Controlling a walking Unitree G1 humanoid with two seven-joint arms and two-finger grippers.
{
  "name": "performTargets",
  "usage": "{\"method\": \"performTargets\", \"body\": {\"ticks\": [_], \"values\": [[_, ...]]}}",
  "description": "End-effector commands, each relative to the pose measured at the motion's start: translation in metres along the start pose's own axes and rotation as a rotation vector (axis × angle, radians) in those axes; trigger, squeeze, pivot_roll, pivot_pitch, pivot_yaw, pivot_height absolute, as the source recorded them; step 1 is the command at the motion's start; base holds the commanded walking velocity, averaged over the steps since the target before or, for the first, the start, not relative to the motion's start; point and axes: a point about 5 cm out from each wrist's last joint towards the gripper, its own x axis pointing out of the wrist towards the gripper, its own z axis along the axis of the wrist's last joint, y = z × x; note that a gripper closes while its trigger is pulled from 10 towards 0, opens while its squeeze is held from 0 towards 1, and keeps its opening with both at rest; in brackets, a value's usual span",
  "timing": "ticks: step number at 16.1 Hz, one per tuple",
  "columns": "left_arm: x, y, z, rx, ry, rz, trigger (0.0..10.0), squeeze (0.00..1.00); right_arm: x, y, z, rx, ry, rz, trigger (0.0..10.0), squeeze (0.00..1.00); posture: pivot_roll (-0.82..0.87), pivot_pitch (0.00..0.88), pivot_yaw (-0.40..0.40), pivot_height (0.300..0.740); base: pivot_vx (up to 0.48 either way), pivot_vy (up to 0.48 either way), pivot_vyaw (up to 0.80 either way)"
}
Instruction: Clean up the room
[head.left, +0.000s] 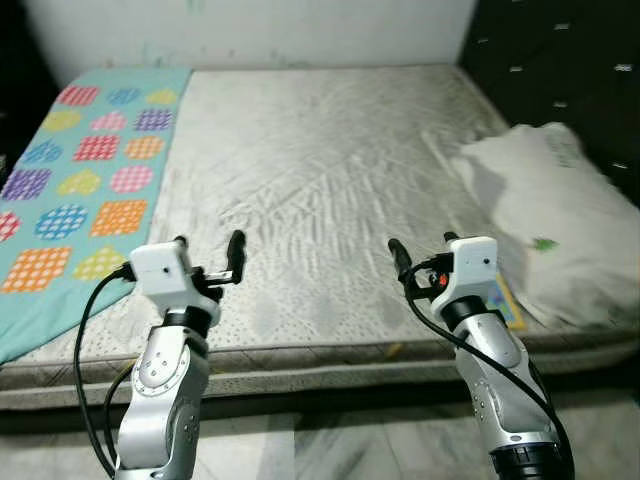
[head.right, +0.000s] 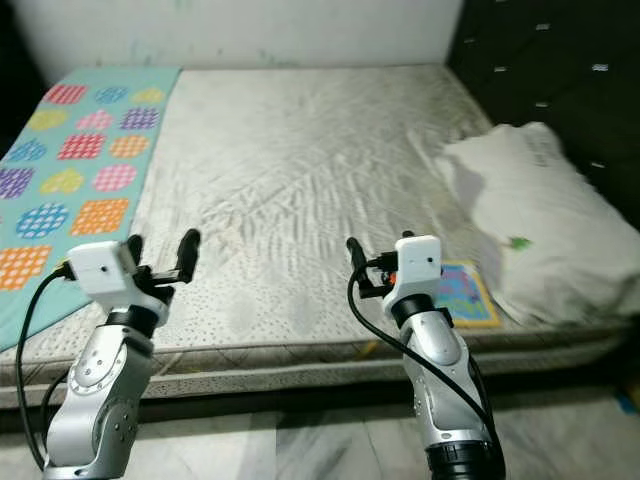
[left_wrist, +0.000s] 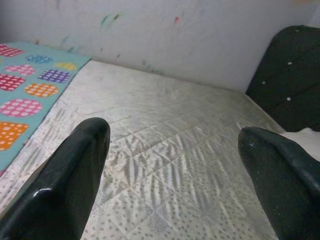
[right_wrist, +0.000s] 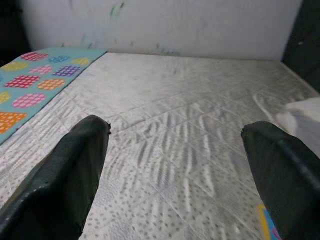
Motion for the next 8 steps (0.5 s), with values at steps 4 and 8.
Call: {"method": "performTargets", "body": {"ticks": [4,8], "values": [[0.0004,-0.0001,0.0027,0.007,-0.007,0.002,10.0,0.00,-0.0008,-0.0026,-0.0007,-0.011,0.000,-0.004,10.0,0.00,-0.15,0.070,0.014,0.740,0.348,0.000,0.00],[0.0014,0.0009,-0.0002,0.030,0.003,0.044,10.0,0.00,-0.0005,-0.0031,-0.0014,-0.014,0.001,-0.006,10.0,0.00,-0.15,0.068,0.013,0.740,0.000,0.000,0.00]]}}
